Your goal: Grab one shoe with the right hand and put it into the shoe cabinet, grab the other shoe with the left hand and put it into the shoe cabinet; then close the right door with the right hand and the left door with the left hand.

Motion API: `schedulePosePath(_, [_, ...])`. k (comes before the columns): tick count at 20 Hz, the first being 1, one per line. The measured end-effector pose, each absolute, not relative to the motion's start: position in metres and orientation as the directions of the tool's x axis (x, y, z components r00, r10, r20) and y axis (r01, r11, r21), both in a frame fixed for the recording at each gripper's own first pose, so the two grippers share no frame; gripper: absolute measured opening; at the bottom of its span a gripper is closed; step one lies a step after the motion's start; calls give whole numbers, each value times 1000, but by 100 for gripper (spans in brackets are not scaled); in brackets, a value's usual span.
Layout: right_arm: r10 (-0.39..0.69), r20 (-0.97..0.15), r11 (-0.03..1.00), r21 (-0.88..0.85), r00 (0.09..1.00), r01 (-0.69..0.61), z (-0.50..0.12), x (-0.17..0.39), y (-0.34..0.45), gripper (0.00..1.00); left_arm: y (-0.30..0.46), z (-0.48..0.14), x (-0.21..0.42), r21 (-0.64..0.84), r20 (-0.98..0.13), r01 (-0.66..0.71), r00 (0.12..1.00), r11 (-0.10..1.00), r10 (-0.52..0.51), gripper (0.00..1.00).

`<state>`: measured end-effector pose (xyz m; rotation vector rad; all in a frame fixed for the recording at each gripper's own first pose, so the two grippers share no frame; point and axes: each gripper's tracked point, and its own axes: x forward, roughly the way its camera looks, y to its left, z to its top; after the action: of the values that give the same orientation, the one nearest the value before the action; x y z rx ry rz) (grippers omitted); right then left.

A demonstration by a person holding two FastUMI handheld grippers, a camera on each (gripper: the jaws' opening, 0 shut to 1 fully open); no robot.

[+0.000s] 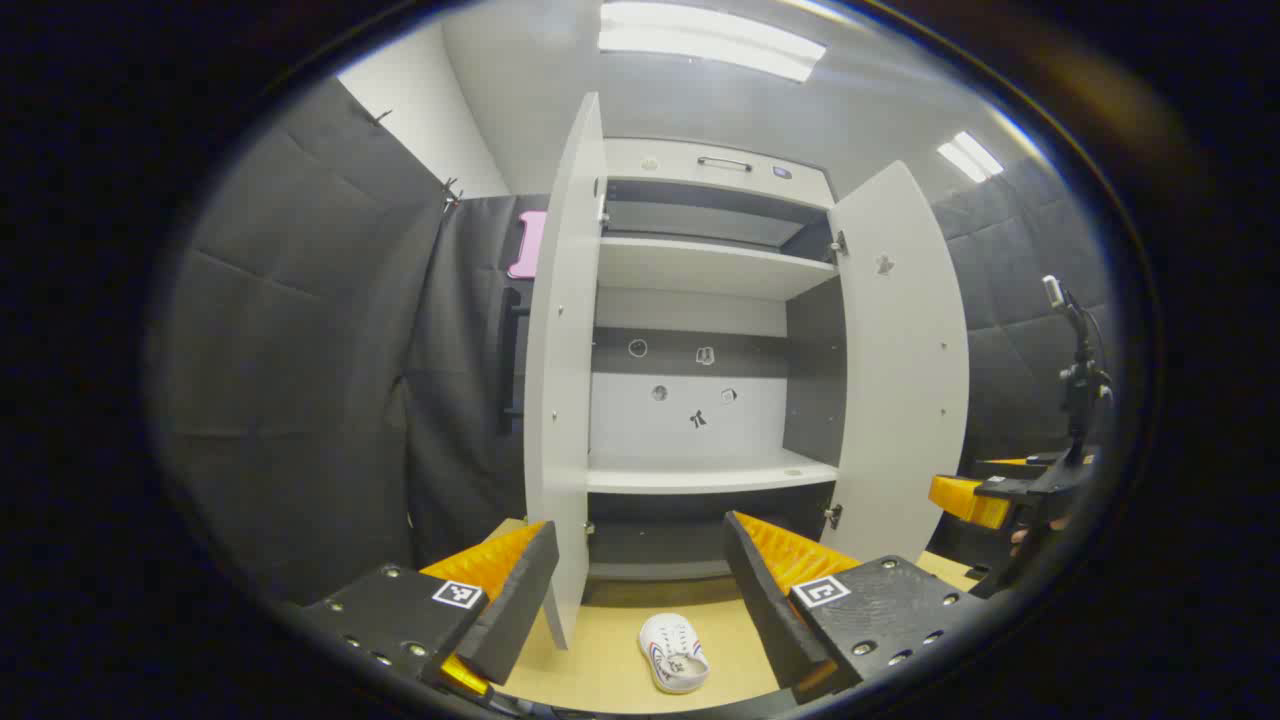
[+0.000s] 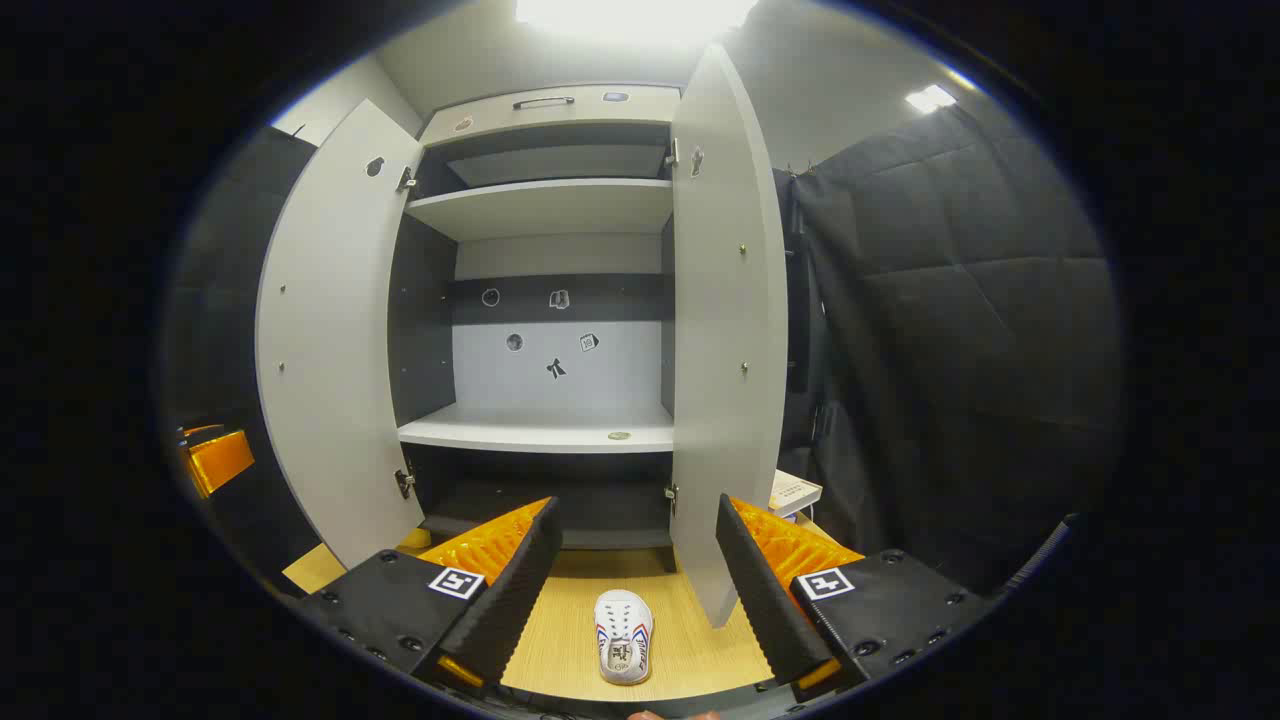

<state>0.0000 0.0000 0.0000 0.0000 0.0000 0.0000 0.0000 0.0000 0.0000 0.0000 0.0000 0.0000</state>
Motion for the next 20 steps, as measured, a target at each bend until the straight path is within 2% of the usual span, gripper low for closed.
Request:
schedulePosePath(10, [31, -119, 999, -19, 992, -33, -26, 9, -1, 98, 9, -31, -14, -7, -48, -24, 999, 1000, 23, 94])
schedulePosePath(20, [116, -216, 991, -40, 969, -128, -52, 31, 24, 97, 11, -50, -25, -24, -86, -36, 996, 999, 33, 95])
